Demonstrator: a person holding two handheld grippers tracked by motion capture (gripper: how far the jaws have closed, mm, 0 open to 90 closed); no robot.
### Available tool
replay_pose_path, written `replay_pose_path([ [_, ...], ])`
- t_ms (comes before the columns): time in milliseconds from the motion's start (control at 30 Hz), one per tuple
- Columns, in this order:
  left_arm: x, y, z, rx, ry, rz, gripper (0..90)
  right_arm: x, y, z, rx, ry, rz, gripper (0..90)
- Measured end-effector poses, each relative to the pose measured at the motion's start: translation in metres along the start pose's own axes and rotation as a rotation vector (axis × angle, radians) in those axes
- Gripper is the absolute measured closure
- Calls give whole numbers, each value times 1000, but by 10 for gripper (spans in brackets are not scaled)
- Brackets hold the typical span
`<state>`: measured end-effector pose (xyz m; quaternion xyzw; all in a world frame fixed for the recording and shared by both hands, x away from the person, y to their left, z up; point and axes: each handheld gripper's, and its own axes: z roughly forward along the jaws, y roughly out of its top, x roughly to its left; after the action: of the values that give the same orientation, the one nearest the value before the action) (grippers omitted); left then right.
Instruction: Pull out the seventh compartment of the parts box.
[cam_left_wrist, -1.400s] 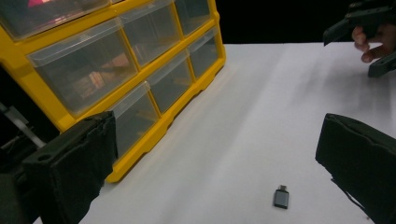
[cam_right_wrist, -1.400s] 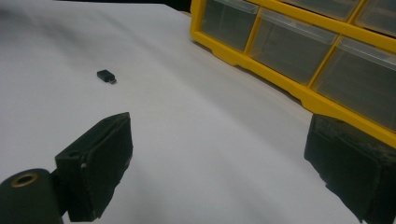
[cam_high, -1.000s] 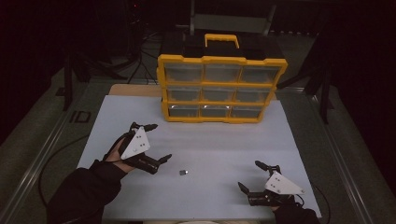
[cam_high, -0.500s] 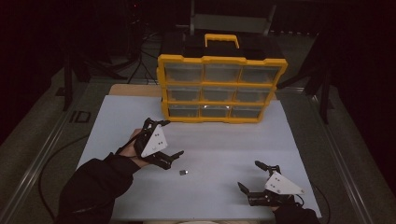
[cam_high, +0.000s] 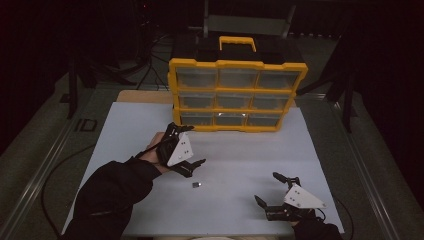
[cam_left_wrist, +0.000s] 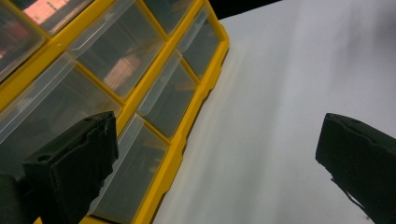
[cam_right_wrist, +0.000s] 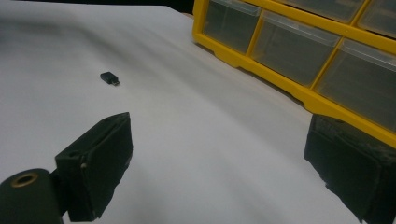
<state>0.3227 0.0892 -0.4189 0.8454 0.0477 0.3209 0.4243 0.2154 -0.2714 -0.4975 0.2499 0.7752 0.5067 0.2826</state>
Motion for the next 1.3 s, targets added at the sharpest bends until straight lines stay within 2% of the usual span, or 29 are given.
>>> replay_pose_path([
  [100,0,2,7,13,0,31,0,0,0,0,-1,1,0,79],
  [233,1,3,14,14,2,52,0,0,0,0,-2,1,1,79],
  [733,8,3,39,35,62,138,0,0,0,0,-4,4,3,79],
  [933,10,1,49,55,64,183,0,0,0,-1,-5,6,4,79],
  [1133,13,0,60,67,71,206,1,0,1,0,-7,5,2,79],
  [1300,14,-1,68,83,77,241,1,0,0,0,-6,6,4,79],
])
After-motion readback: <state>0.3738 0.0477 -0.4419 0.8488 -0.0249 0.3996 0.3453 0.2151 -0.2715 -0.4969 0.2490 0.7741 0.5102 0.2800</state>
